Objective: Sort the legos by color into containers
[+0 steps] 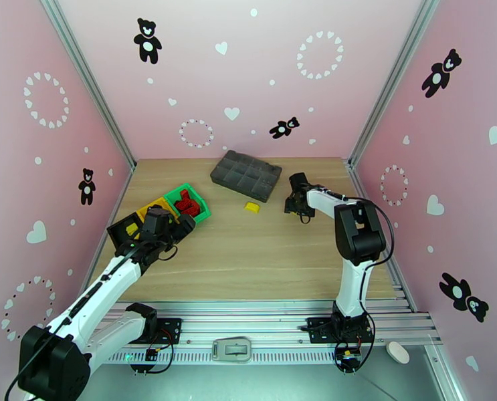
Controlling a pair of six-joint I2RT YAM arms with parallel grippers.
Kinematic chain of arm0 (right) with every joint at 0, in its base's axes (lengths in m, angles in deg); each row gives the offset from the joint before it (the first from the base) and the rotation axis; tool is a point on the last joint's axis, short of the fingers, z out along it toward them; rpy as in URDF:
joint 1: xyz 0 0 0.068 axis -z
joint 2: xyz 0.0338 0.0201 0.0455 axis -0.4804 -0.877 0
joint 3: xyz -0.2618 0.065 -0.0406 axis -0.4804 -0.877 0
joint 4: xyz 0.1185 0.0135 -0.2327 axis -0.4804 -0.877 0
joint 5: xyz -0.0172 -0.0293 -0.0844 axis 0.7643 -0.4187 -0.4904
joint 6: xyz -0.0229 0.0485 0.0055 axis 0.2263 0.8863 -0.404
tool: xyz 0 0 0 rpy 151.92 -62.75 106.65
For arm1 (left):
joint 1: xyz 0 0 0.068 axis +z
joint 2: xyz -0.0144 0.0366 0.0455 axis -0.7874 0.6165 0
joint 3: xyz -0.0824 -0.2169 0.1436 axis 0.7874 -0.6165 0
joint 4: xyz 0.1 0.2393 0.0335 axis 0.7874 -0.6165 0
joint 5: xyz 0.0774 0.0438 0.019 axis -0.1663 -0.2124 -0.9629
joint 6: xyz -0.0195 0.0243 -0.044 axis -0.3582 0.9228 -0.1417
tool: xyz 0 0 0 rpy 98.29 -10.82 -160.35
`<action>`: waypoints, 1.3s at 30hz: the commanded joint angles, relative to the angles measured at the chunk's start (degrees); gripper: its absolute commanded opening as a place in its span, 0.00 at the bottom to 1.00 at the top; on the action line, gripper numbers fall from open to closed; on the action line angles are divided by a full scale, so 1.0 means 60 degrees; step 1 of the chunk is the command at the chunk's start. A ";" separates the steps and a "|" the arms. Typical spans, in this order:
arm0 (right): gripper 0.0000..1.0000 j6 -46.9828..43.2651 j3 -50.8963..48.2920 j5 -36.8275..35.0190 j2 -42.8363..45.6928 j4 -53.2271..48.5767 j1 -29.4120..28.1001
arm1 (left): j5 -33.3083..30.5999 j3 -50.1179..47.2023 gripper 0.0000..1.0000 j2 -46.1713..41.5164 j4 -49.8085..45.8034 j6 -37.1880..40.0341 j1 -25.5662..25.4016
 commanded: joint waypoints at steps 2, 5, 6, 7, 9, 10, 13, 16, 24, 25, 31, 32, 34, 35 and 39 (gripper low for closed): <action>0.68 0.0121 0.0225 0.0082 -0.0120 -0.0246 0.0020 | 0.0063 -0.0038 0.89 0.0037 0.0177 0.0077 -0.0029; 0.63 0.0151 -0.0008 0.0251 0.0155 -0.0099 0.0019 | 0.0407 -0.0001 0.88 0.0183 0.0543 0.0291 -0.0031; 0.62 0.0146 -0.0099 0.0301 0.0286 -0.0049 0.0006 | 0.0515 -0.0001 0.88 0.0225 0.0698 0.0357 -0.0034; 0.61 0.0148 -0.0198 0.0389 0.0448 0.0002 0.0001 | 0.0659 -0.0008 0.88 0.0277 0.0893 0.0474 -0.0071; 0.60 0.0126 -0.0367 0.0603 0.0781 0.0087 -0.0034 | 0.0774 -0.0001 0.88 0.0376 0.1295 0.0703 -0.0230; 0.58 0.0110 -0.0447 0.0768 0.0956 0.0118 -0.0082 | 0.0839 0.0013 0.88 0.0454 0.1549 0.0874 -0.0350; 0.57 0.0029 -0.0592 0.1592 0.1397 0.0202 -0.0331 | 0.1152 0.0061 0.88 0.0771 0.2508 0.1505 -0.0833; 0.53 0.0144 -0.0600 0.3181 0.1760 0.0313 -0.0601 | 0.1638 -0.0242 0.88 0.1135 0.4114 0.2205 -0.1287; 0.52 0.1154 -0.0242 0.6216 0.2347 0.0960 -0.1533 | 0.1942 -0.1469 0.88 0.2006 0.8292 0.4392 -0.2089; 0.52 0.1309 -0.0152 0.6518 0.2408 0.1061 -0.1602 | 0.1735 -0.1624 0.88 0.2023 0.8601 0.4853 -0.2253; 0.51 0.1596 0.0612 0.7804 0.2913 0.0785 -0.1944 | 0.0908 -0.1880 0.88 0.1624 0.9122 0.7089 -0.3113; 0.52 0.1653 0.0671 0.7994 0.3045 0.0760 -0.1955 | 0.0768 -0.1833 0.88 0.1547 0.9065 0.7340 -0.3220; 0.52 0.1626 0.0905 0.8245 0.3352 0.0464 -0.1948 | 0.0518 -0.1728 0.87 0.1427 0.8930 0.8005 -0.3458; 0.52 0.1618 0.0986 0.8342 0.3487 0.0339 -0.1951 | 0.0375 -0.1690 0.87 0.1408 0.8933 0.8316 -0.3641; 0.52 0.1712 0.1099 0.8831 0.4124 0.0084 -0.1973 | -0.0620 -0.1300 0.87 0.1481 0.8889 0.9691 -0.4498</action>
